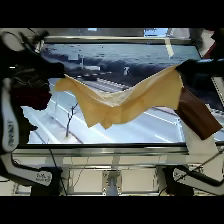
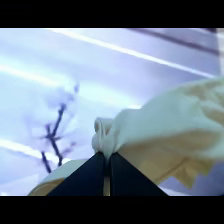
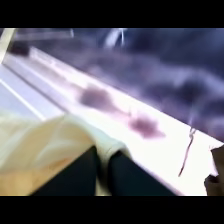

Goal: Fold the shirts.

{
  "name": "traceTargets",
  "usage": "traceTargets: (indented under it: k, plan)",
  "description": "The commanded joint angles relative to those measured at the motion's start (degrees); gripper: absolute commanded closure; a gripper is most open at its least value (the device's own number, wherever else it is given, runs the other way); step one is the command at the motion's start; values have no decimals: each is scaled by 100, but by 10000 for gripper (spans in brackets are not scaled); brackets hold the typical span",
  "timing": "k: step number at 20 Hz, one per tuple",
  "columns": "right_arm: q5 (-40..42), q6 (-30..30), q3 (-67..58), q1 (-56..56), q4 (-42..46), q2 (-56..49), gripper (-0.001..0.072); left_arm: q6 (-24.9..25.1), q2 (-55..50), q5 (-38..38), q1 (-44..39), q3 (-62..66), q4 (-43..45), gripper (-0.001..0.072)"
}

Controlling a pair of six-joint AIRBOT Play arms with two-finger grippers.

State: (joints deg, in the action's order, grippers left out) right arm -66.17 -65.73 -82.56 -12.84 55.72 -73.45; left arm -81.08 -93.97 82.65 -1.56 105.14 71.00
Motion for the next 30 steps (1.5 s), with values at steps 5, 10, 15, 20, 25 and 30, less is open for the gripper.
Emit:
traceTargets:
  k: [5,10,15,20,25,30]
  plan:
    - [1742,-20,407,297,-566,-1762,338,-317,-1386,-2824,-120,343,-1377,276]
    - [1360,-83,166,-26,485,-1644,339,76,-1180,-1768,120,1381,-1434,277]
    - [651,-116,177,-138,857,-1641,339,354,-1147,935,120,564,-861,597]
    - [280,-109,177,-136,1029,-1641,338,560,24,227,118,-1812,-1078,597]
    - [52,-140,177,-136,1161,-1641,339,334,3569,-2625,96,-5893,-1532,597]
    - [216,-365,177,-136,1014,-1641,338,195,6236,-6330,-164,-9473,-5014,597]
